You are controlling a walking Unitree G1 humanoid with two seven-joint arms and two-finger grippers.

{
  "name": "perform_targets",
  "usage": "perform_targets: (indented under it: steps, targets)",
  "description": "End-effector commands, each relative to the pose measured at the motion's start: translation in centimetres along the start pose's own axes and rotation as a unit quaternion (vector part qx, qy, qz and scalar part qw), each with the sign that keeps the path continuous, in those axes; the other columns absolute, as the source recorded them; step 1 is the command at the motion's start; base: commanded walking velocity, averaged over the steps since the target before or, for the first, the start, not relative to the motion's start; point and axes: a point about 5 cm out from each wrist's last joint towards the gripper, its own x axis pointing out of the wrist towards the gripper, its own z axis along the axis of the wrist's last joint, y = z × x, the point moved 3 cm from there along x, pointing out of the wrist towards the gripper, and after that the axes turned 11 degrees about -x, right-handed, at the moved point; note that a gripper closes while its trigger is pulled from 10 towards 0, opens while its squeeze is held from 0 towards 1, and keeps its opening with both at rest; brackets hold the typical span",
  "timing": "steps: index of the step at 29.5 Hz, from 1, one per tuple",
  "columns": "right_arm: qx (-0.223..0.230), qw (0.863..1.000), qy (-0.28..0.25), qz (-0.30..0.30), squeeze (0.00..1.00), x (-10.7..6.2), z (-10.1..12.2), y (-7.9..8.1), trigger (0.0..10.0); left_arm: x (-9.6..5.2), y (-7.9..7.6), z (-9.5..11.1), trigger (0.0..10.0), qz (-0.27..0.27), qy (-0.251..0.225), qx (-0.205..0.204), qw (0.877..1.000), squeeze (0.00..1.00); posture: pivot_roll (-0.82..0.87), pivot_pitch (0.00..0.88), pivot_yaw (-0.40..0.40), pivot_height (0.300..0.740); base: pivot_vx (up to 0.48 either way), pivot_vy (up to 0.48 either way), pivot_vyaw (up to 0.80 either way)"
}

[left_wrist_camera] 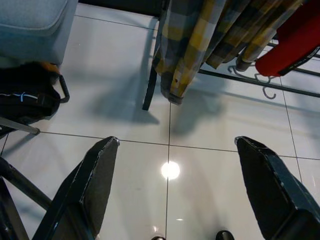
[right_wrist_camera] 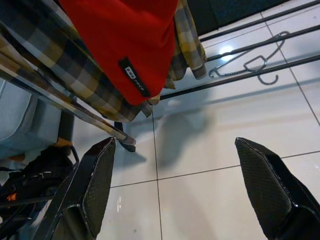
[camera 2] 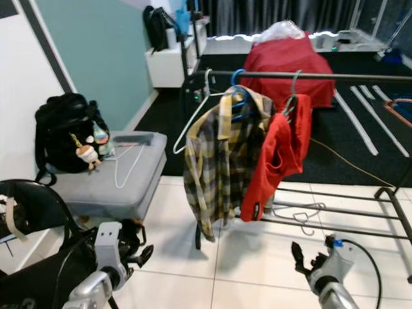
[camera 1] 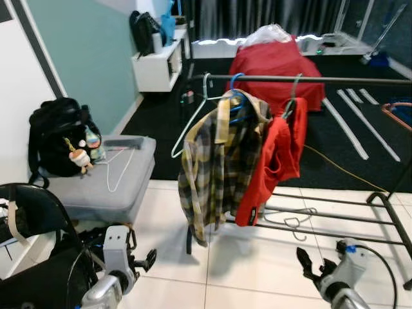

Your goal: Hang hanger

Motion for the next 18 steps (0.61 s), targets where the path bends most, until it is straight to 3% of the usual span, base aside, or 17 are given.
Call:
perform_targets:
  steps: [1, 3, 10, 18]
  targets:
    - [0.011, 1.000, 0.010, -0.008, 0.00, -0.24, -0.57, -0.24, 10.0, 0.11, -0.09, 0.00, 10.0, -0.003, 0.006, 0.001, 1.000, 0.00, -0.07, 0.000, 0.025, 0.740, 0.000, 0.000, 0.00]
    - [0.013, 1.000, 0.010, -0.008, 0.00, -0.20, -0.55, -0.20, 10.0, 0.11, -0.04, 0.03, 10.0, -0.002, 0.006, 0.001, 1.000, 0.00, -0.07, 0.000, 0.025, 0.740, 0.000, 0.000, 0.00]
    - [0.014, 1.000, 0.009, -0.007, 0.00, -0.17, -0.52, -0.16, 10.0, 0.12, 0.16, 0.01, 10.0, 0.006, 0.010, 0.003, 1.000, 0.00, -0.07, 0.000, 0.028, 0.740, 0.000, -0.450, 0.00]
    - [0.015, 1.000, 0.001, -0.005, 0.00, -0.14, -0.24, -0.15, 10.0, 0.14, 0.41, 0.40, 10.0, 0.016, 0.000, -0.005, 1.000, 0.00, -0.07, 0.000, 0.028, 0.740, 0.000, 0.000, 0.00]
